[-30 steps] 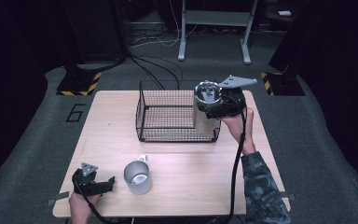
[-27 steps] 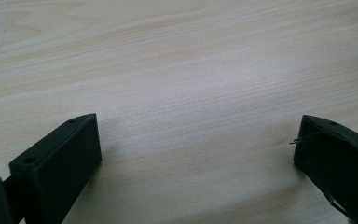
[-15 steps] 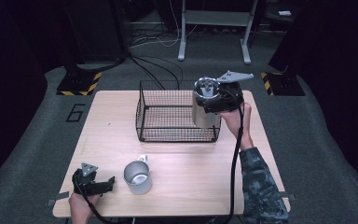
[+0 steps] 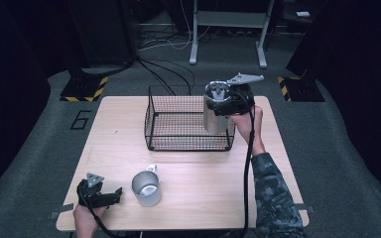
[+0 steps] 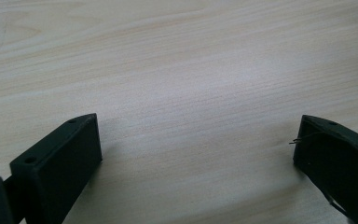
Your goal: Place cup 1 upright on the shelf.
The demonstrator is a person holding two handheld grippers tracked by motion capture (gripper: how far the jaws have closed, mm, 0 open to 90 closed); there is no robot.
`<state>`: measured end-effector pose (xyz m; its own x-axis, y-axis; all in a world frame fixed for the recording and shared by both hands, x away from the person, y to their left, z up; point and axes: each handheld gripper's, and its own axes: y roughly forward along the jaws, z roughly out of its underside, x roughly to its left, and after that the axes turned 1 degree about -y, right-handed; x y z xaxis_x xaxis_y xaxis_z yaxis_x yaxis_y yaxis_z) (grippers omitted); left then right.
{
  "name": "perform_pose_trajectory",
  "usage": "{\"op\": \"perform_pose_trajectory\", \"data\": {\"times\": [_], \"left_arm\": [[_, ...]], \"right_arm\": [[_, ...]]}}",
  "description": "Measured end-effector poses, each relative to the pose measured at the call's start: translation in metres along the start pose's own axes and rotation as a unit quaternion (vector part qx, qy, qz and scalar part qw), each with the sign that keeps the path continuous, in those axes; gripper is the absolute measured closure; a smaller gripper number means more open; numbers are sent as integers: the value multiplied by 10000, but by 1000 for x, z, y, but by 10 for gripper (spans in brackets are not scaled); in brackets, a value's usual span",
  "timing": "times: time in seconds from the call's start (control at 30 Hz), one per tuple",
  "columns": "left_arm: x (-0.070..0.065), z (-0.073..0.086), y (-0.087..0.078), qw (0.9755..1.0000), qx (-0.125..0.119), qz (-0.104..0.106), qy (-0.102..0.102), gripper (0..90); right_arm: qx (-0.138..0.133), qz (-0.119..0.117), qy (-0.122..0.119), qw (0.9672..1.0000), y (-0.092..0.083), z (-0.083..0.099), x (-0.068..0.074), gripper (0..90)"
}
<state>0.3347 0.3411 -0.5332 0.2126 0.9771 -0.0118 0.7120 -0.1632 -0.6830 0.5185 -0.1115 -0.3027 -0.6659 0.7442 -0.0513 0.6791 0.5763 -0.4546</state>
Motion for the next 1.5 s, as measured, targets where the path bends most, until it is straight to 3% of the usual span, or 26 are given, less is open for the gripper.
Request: {"op": "perform_pose_trajectory", "data": {"times": [0.17,0.27,0.3,0.6,0.7,0.73,1.0,1.13,1.43,1.5], "left_arm": [[0,0,0,10000,0,-1,6,9],[0,0,0,10000,-1,-1,2,9],[0,0,0,10000,0,0,6,9],[0,0,0,10000,-3,-3,1,9],[0,0,0,10000,-8,-4,-1,9],[0,0,0,10000,-6,-4,0,9],[0,0,0,10000,13,6,22,9],[0,0,0,10000,11,6,16,9],[0,0,0,10000,11,6,22,9],[0,0,0,10000,13,6,18,9]], "right_arm": [[2,37,-54,10000,7,0,-4,36],[63,46,-3,10000,11,1,-7,35],[68,72,116,9999,12,2,-6,35],[110,84,110,9998,26,5,-11,35],[131,104,226,9996,29,7,-11,35],[160,79,119,9998,30,7,-12,35],[272,104,247,9993,41,14,-16,35],[266,104,344,9990,43,15,-15,35],[413,56,271,9988,53,23,-13,35],[430,81,366,9984,56,24,-12,35]]}}
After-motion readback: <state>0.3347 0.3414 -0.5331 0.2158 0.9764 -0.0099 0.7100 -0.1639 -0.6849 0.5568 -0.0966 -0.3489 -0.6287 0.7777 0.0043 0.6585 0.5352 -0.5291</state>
